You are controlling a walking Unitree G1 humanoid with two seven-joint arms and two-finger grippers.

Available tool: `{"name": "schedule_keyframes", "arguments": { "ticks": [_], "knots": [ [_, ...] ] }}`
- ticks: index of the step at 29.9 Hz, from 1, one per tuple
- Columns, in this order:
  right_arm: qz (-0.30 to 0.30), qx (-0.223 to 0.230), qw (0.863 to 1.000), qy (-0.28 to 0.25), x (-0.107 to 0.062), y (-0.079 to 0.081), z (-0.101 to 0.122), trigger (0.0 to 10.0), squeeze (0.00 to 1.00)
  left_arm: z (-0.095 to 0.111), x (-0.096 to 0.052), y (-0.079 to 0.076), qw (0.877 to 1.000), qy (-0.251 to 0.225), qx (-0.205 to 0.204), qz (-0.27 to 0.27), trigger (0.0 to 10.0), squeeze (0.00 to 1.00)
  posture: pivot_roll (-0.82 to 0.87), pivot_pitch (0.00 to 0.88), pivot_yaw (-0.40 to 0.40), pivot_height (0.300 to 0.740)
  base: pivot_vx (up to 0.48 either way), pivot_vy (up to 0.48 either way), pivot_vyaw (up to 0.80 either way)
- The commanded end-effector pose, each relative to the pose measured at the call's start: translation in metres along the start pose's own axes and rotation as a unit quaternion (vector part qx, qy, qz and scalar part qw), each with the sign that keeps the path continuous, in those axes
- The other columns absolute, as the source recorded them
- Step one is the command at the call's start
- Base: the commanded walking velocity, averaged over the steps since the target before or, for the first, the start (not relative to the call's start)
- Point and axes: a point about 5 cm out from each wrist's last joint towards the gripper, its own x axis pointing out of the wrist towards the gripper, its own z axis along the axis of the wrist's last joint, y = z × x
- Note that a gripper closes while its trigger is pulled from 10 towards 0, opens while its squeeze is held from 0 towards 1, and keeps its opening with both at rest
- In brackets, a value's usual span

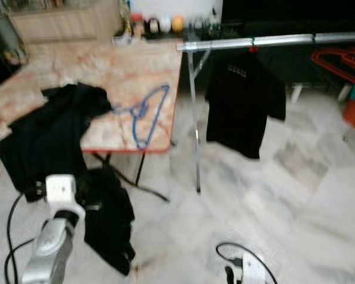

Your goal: Hang hanger

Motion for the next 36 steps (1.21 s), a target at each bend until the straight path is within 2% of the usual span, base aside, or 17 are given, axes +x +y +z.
{"name": "schedule_keyframes", "arguments": {
  "ticks": [1,21,28,36],
  "knots": [
    [0.011,0.006,1.000,-0.003,0.001,0.009,0.003,10.0,0.00,0.009,0.002,0.009,1.000,-0.018,0.001,0.012,10.0,0.00,0.03,0.000,0.058,0.740,0.000,0.345,0.00],
    [0.011,0.006,1.000,-0.004,0.002,0.009,0.004,10.0,0.00,0.012,0.004,0.008,1.000,-0.024,-0.001,0.014,10.0,0.00,0.03,0.012,0.054,0.740,0.000,0.340,0.00],
    [0.011,0.008,1.000,-0.005,0.002,0.009,0.005,10.0,0.00,0.016,0.009,0.007,0.999,-0.029,-0.001,0.012,10.0,0.00,0.02,0.017,0.054,0.740,0.000,0.341,0.00],
    [0.011,0.006,1.000,-0.004,0.002,0.007,0.005,10.0,0.00,0.022,0.011,0.001,0.999,-0.041,-0.013,0.004,10.0,0.00,0.03,0.019,0.045,0.740,0.000,0.322,0.00]
  ]
}}
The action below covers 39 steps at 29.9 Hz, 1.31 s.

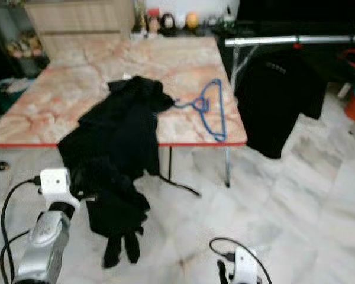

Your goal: Hang hanger

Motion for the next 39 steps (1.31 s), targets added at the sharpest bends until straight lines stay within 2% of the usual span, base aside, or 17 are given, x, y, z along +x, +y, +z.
{"name": "schedule_keyframes", "arguments": {
  "ticks": [1,7,16,19,22,27,29,31,36,37,38,39],
  "knots": [
    [-0.009,-0.001,1.000,0.007,-0.002,-0.008,-0.005,10.0,0.00,0.008,0.002,-0.008,1.000,-0.017,-0.005,-0.015,10.0,0.00,0.03,0.019,0.044,0.740,0.000,0.000,0.00],
    [-0.009,-0.003,1.000,0.008,-0.002,-0.009,-0.005,10.0,0.00,0.017,0.003,-0.017,0.999,-0.033,-0.018,-0.034,10.0,0.00,0.03,0.013,0.040,0.740,0.000,0.000,0.00],
    [-0.009,-0.004,1.000,0.008,-0.002,-0.009,-0.005,10.0,0.00,0.052,0.018,-0.021,0.995,-0.088,-0.025,-0.037,10.0,0.00,0.03,0.000,0.039,0.740,0.000,0.000,0.00],
    [-0.009,-0.003,1.000,0.009,-0.002,-0.008,-0.006,10.0,0.00,0.067,0.023,-0.027,0.992,-0.110,-0.029,-0.045,10.0,0.00,0.03,0.000,0.040,0.740,0.000,0.000,0.00],
    [-0.009,-0.003,1.000,0.009,-0.002,-0.008,-0.006,10.0,0.00,0.076,0.026,-0.034,0.991,-0.123,-0.021,-0.056,10.0,0.00,0.03,0.000,0.042,0.740,0.000,0.000,0.00],
    [-0.010,-0.001,1.000,0.010,-0.002,-0.008,-0.006,10.0,0.00,0.089,0.030,-0.036,0.988,-0.143,-0.020,-0.052,10.0,0.00,0.03,0.000,0.043,0.740,0.000,0.000,0.00],
    [-0.010,0.000,1.000,0.009,-0.002,-0.008,-0.006,10.0,0.00,0.099,0.032,-0.035,0.986,-0.158,-0.020,-0.052,10.0,0.00,0.03,0.000,0.042,0.740,0.246,0.000,0.00],
    [-0.010,0.000,1.000,0.009,-0.002,-0.008,-0.005,10.0,0.00,0.119,0.037,-0.037,0.980,-0.189,-0.025,-0.054,10.0,0.00,0.04,0.000,0.042,0.740,0.259,0.000,0.00],
    [-0.010,0.000,1.000,0.009,-0.002,-0.008,-0.005,10.0,0.00,0.140,0.042,-0.041,0.974,-0.216,-0.028,-0.060,10.0,0.00,0.04,0.000,0.042,0.740,0.262,0.000,0.00],
    [-0.010,0.000,1.000,0.009,-0.002,-0.008,-0.005,10.0,0.00,0.154,0.046,-0.044,0.970,-0.233,-0.031,-0.065,10.0,0.00,0.04,0.000,0.043,0.740,0.259,0.000,0.00],
    [-0.010,0.000,1.000,0.009,-0.002,-0.008,-0.005,10.0,0.00,0.154,0.046,-0.044,0.970,-0.233,-0.031,-0.065,10.0,0.00,0.04,0.000,0.043,0.740,0.259,0.000,0.00],
    [-0.011,0.001,1.000,0.009,-0.002,-0.009,-0.005,10.0,0.00,0.164,0.048,-0.048,0.967,-0.244,-0.034,-0.068,10.0,0.00,0.04,0.000,0.044,0.740,0.262,0.000,0.00]
  ]
}}
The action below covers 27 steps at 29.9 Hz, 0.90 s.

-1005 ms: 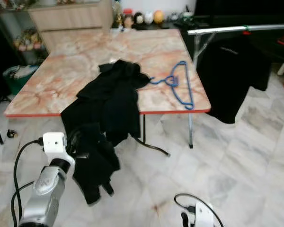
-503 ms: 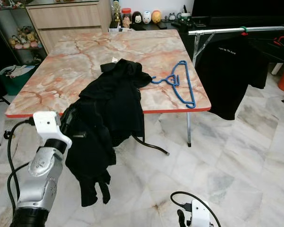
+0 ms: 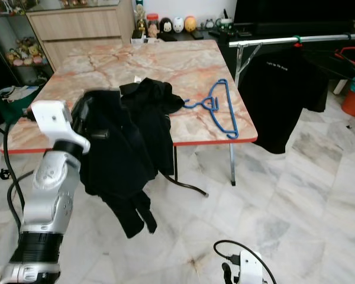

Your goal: Hang hanger

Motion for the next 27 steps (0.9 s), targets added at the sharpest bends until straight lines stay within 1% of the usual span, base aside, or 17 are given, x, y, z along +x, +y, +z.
{"name": "schedule_keyframes", "arguments": {
  "ticks": [1,4,9,13,20,26,27],
  "knots": [
    [0.000,0.003,1.000,0.002,0.000,0.001,-0.001,10.0,0.00,0.019,0.009,-0.002,0.999,-0.032,-0.005,-0.002,10.0,0.00,0.04,0.000,0.044,0.740,0.262,0.000,0.00],
    [0.000,0.004,1.000,0.002,0.000,0.001,-0.001,10.0,0.00,0.021,0.011,-0.004,0.999,-0.034,-0.005,-0.002,10.0,0.00,0.04,0.000,0.046,0.740,0.264,0.000,0.00],
    [0.000,0.004,1.000,0.003,0.000,0.002,-0.001,10.0,0.00,0.019,0.007,-0.003,1.000,-0.026,-0.006,0.001,10.0,0.00,0.04,0.001,0.046,0.740,0.326,0.000,0.00],
    [0.001,0.004,1.000,0.003,0.000,0.002,-0.001,10.0,0.00,0.023,0.011,-0.002,1.000,-0.031,-0.004,0.002,10.0,0.00,0.04,0.001,0.046,0.740,0.363,0.000,0.00],
    [0.002,0.003,1.000,0.003,0.000,0.003,-0.001,10.0,0.00,0.034,0.022,0.000,0.999,-0.050,0.001,0.003,10.0,0.00,0.05,0.000,0.047,0.740,0.363,0.000,0.00],
    [0.003,0.003,1.000,0.003,0.000,0.003,-0.001,10.0,0.00,0.043,0.036,0.002,0.998,-0.066,-0.001,0.003,10.0,0.00,0.06,0.000,0.053,0.740,0.364,0.000,0.00],
    [0.003,0.003,1.000,0.002,0.000,0.004,-0.001,10.0,0.00,0.045,0.041,0.002,0.998,-0.070,0.002,0.001,10.0,0.00,0.06,0.000,0.055,0.740,0.368,0.000,0.00]
  ]
}}
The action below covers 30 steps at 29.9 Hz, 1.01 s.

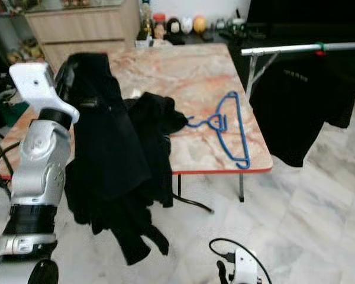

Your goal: Hang hanger

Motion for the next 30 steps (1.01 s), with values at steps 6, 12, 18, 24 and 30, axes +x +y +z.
{"name": "schedule_keyframes", "arguments": {
  "ticks": [6,12,18,24,30],
  "knots": [
    [-0.006,0.004,1.000,0.002,0.000,-0.002,-0.001,10.0,0.00,0.023,0.024,-0.001,0.998,-0.055,-0.004,-0.004,10.0,0.00,0.06,0.000,0.061,0.740,0.368,0.000,0.00],
    [-0.007,0.007,1.000,0.002,0.000,-0.001,-0.001,10.0,0.00,0.033,0.038,0.001,0.997,-0.073,-0.005,0.003,10.0,0.00,0.06,0.000,0.068,0.740,0.369,0.000,0.00],
    [-0.008,0.008,1.000,0.002,-0.001,-0.001,-0.002,10.0,0.00,0.030,0.042,0.000,0.997,-0.077,-0.007,0.004,10.0,0.00,0.06,0.000,0.069,0.740,0.369,0.000,0.00],
    [-0.008,0.007,1.000,0.003,-0.001,-0.001,-0.003,10.0,0.00,0.026,0.040,0.001,0.997,-0.074,-0.010,0.006,10.0,0.00,0.06,0.000,0.068,0.740,0.369,0.000,0.00],
    [-0.007,0.006,1.000,0.004,-0.001,-0.001,-0.004,10.0,0.00,0.002,0.026,-0.002,0.999,-0.018,-0.029,-0.042,10.0,0.00,0.05,0.000,0.072,0.740,0.229,0.000,0.00]
  ]
}}
